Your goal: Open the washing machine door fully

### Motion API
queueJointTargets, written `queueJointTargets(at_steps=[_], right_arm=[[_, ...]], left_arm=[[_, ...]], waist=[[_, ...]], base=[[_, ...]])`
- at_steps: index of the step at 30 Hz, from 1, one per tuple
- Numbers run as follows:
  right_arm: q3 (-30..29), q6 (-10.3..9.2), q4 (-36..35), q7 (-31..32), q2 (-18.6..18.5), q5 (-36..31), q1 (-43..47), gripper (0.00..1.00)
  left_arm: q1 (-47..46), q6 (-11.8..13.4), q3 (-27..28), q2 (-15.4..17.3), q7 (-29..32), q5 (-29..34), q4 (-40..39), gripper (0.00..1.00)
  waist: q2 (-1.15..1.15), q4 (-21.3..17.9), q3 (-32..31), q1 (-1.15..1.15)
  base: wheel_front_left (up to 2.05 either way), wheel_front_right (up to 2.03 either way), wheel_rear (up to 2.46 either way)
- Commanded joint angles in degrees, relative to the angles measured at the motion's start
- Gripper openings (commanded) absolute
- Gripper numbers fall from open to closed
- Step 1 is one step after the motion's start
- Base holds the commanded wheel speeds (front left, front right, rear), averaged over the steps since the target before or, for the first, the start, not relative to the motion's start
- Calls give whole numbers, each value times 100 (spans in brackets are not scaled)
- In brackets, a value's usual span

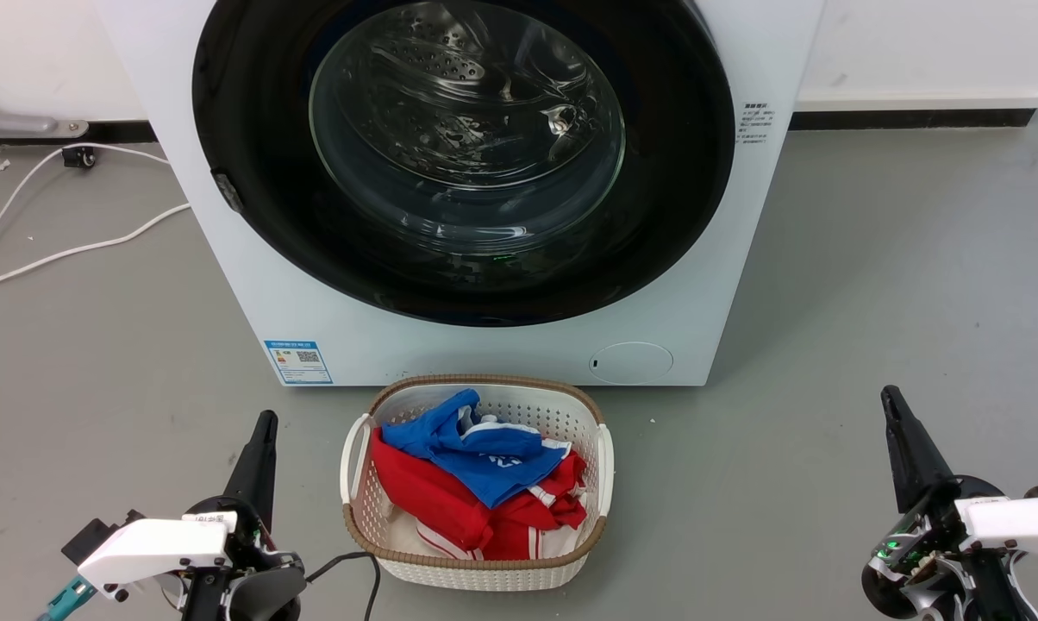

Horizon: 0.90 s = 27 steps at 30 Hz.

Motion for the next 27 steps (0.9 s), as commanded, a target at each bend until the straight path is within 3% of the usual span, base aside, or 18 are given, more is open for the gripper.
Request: queueJointTargets(at_steps=[1,18,19,27], right_arm=[[-11,19,3,16,20,-19,-71,0],[-23,19,4,28,31,-32,-73,0],[-14,0,1,8,7,-8,-1,100],[85,1,-144,-173,10,-30,108,100]], left_arm=[[-56,-18,15,-6,31,46,6,0],[-56,-18,27,-15,34,37,7,0],[-3,0,13,-9,17,33,0,100],[18,0,-219,-14,-177,-14,-100,100]], waist=[[0,0,0,0],[0,0,0,0],[0,0,0,0],[0,0,2,0]], base=[[0,0,0],[0,0,0],[0,0,0],[0,0,0]])
